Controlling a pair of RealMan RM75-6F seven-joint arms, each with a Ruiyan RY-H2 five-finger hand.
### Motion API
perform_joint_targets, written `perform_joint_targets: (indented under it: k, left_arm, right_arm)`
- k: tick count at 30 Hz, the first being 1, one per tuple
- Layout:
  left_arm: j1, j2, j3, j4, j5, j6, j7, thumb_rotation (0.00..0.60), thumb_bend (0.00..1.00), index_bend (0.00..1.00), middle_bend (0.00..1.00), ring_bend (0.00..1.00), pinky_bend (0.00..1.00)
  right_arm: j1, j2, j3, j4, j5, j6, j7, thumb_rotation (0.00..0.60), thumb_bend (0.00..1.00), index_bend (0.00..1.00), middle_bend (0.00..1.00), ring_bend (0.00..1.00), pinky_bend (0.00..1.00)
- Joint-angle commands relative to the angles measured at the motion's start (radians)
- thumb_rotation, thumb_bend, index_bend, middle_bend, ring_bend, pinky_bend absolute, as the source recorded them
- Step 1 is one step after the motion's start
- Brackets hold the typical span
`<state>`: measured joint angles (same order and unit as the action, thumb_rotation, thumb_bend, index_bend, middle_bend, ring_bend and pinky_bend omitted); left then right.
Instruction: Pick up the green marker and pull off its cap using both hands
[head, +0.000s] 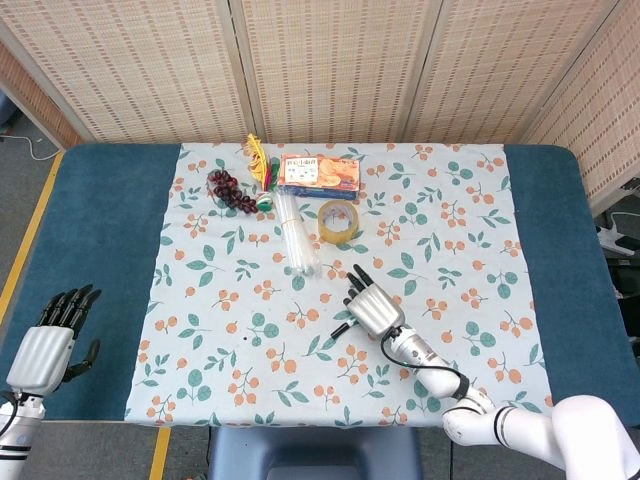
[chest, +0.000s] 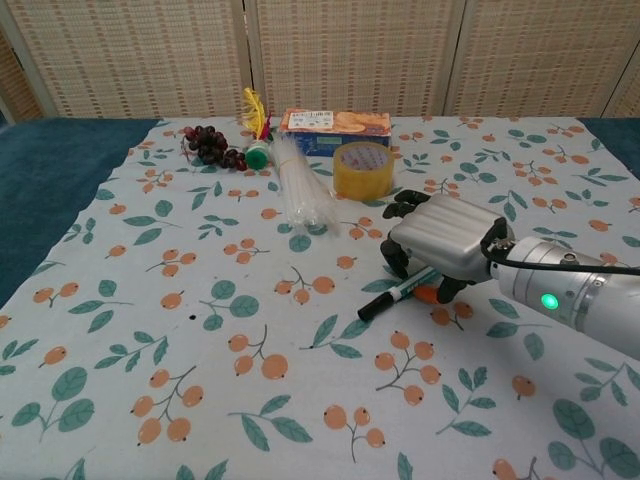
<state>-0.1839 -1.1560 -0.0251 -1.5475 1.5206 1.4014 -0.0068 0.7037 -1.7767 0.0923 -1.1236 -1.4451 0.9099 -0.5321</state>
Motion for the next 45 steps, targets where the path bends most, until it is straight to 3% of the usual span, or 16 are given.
perform_joint_targets:
  k: [1, 6, 14, 19, 26, 31, 37, 42, 45]
  left_arm:
    - [0.000, 0.000, 0.000, 0.000, -0.001, 0.000, -0.001, 0.600, 0.48, 0.00, 0.00, 0.00, 0.08]
    - [0.000, 0.001, 0.000, 0.000, 0.000, 0.000, -0.002, 0.600, 0.48, 0.00, 0.00, 0.00, 0.08]
    - [0.001, 0.002, 0.000, -0.002, 0.002, 0.004, -0.003, 0.600, 0.48, 0.00, 0.00, 0.00, 0.08]
    - [0.003, 0.004, 0.001, -0.001, 0.007, 0.010, -0.007, 0.600, 0.48, 0.00, 0.00, 0.00, 0.08]
    - [-0.005, -0.011, 0.004, 0.025, 0.067, 0.044, -0.071, 0.600, 0.53, 0.00, 0.00, 0.00, 0.11]
    - [-0.046, -0.012, -0.017, 0.013, 0.114, 0.047, -0.104, 0.600, 0.53, 0.06, 0.09, 0.08, 0.27]
    - [-0.129, -0.028, -0.095, -0.076, 0.127, 0.028, 0.018, 0.600, 0.51, 0.23, 0.29, 0.28, 0.50]
    - [-0.199, -0.021, -0.145, -0.179, 0.073, -0.067, 0.213, 0.600, 0.49, 0.26, 0.33, 0.33, 0.56]
    - [-0.235, -0.017, -0.167, -0.236, -0.007, -0.143, 0.246, 0.600, 0.47, 0.26, 0.33, 0.34, 0.57]
  right_arm:
    - [-0.001, -0.003, -0.005, 0.004, -0.001, 0.004, -0.001, 0.600, 0.27, 0.58, 0.44, 0.12, 0.00]
    - [-0.003, -0.002, -0.013, 0.004, -0.003, 0.019, -0.001, 0.600, 0.28, 0.61, 0.48, 0.18, 0.04]
    - [-0.019, 0.005, -0.033, -0.001, -0.015, 0.047, 0.024, 0.600, 0.40, 0.73, 0.60, 0.34, 0.12]
    - [-0.040, 0.023, -0.061, -0.007, -0.072, 0.110, 0.154, 0.600, 0.44, 0.81, 0.67, 0.40, 0.15]
    - [-0.060, 0.062, -0.081, -0.017, -0.134, 0.193, 0.336, 0.600, 0.44, 0.82, 0.68, 0.43, 0.15]
    - [-0.042, 0.077, -0.039, -0.078, -0.102, 0.170, 0.387, 0.600, 0.44, 0.82, 0.68, 0.43, 0.15]
    - [0.010, 0.037, 0.031, -0.125, -0.043, 0.108, 0.409, 0.600, 0.44, 0.82, 0.68, 0.43, 0.15]
    - [0.048, -0.039, 0.100, -0.135, 0.045, 0.052, 0.440, 0.600, 0.44, 0.82, 0.68, 0.43, 0.15]
    - [0.066, -0.089, 0.145, -0.125, 0.090, 0.038, 0.504, 0.600, 0.44, 0.82, 0.68, 0.43, 0.15]
